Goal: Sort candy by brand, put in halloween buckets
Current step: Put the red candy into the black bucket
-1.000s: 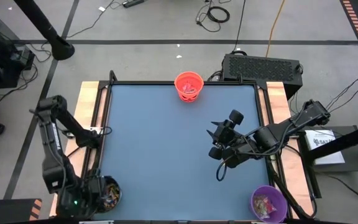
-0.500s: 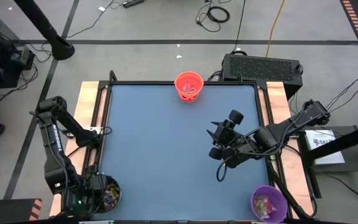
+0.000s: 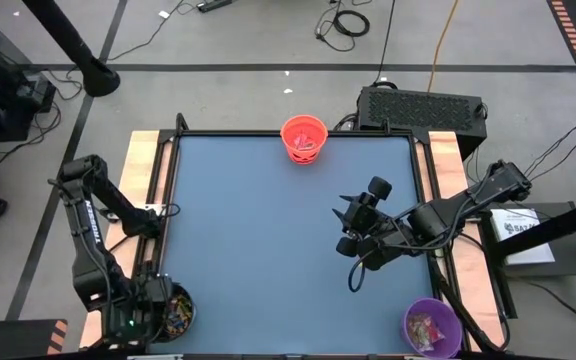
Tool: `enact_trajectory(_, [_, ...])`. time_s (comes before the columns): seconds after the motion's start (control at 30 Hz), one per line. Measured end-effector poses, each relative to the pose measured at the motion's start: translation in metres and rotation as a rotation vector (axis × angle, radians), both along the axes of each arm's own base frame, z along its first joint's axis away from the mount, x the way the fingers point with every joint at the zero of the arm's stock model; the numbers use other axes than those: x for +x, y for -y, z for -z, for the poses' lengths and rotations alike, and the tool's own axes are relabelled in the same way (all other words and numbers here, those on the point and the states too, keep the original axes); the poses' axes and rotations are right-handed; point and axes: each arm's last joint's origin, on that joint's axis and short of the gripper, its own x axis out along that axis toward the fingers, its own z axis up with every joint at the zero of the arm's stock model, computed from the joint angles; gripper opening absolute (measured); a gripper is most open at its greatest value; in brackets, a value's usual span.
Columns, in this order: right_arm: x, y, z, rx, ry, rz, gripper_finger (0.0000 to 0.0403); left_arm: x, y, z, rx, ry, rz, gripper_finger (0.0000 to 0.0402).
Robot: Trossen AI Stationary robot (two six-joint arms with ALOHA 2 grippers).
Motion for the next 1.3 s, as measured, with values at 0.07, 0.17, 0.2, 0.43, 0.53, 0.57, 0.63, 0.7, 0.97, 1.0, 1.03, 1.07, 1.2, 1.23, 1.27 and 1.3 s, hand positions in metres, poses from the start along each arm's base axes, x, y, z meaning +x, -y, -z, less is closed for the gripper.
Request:
enact_trajectory(0.07, [0.000, 0.000, 0.000, 0.000, 0.000, 0.000, 0.0155, -0.001, 0.000, 0.002, 0.041, 0.005, 0.090, 0.0206])
enact_trajectory(0.17, [0.000, 0.000, 0.000, 0.000, 0.000, 0.000, 0.0155, -0.001, -0.001, 0.003, 0.073, 0.009, 0.173, 0.0206])
enact_trajectory(0.2, [0.000, 0.000, 0.000, 0.000, 0.000, 0.000, 0.0155, -0.001, -0.001, 0.003, 0.078, 0.011, 0.193, 0.0206])
enact_trajectory(0.43, [0.000, 0.000, 0.000, 0.000, 0.000, 0.000, 0.0155, -0.001, -0.007, 0.004, 0.123, -0.021, 0.180, 0.0206])
enact_trajectory(0.53, [0.000, 0.000, 0.000, 0.000, 0.000, 0.000, 0.0155, -0.002, -0.008, 0.004, 0.141, -0.029, 0.178, 0.0206])
enact_trajectory(0.57, [0.000, 0.000, 0.000, 0.000, 0.000, 0.000, 0.0155, -0.002, -0.009, 0.004, 0.147, -0.028, 0.177, 0.0206])
enact_trajectory(0.63, [0.000, 0.000, 0.000, 0.000, 0.000, 0.000, 0.0155, -0.002, -0.009, 0.004, 0.150, -0.024, 0.178, 0.0206])
enact_trajectory(0.7, [0.000, 0.000, 0.000, 0.000, 0.000, 0.000, 0.0155, -0.003, -0.010, 0.004, 0.163, -0.029, 0.177, 0.0206])
enact_trajectory(0.97, [0.000, 0.000, 0.000, 0.000, 0.000, 0.000, 0.0155, -0.003, -0.012, 0.004, 0.185, -0.024, 0.150, 0.0206])
enact_trajectory(1.0, [0.000, 0.000, 0.000, 0.000, 0.000, 0.000, 0.0155, -0.002, -0.011, 0.005, 0.175, -0.024, 0.125, 0.0206])
enact_trajectory(1.03, [0.000, 0.000, 0.000, 0.000, 0.000, 0.000, 0.0155, -0.002, -0.010, 0.005, 0.171, -0.024, 0.112, 0.0206])
enact_trajectory(1.07, [0.000, 0.000, 0.000, 0.000, 0.000, 0.000, 0.0155, -0.002, -0.010, 0.005, 0.168, -0.025, 0.103, 0.0206])
enact_trajectory(1.2, [0.000, 0.000, 0.000, 0.000, 0.000, 0.000, 0.0155, -0.001, -0.009, 0.007, 0.174, -0.029, 0.096, 0.0206])
enact_trajectory(1.23, [0.000, 0.000, 0.000, 0.000, 0.000, 0.000, 0.0155, -0.001, -0.008, 0.008, 0.178, -0.031, 0.097, 0.0206])
enact_trajectory(1.27, [0.000, 0.000, 0.000, 0.000, 0.000, 0.000, 0.0155, -0.001, -0.007, 0.009, 0.185, -0.034, 0.097, 0.0206])
enact_trajectory(1.3, [0.000, 0.000, 0.000, 0.001, -0.001, -0.001, 0.0155, 0.000, -0.006, 0.011, 0.194, -0.038, 0.097, 0.0206])
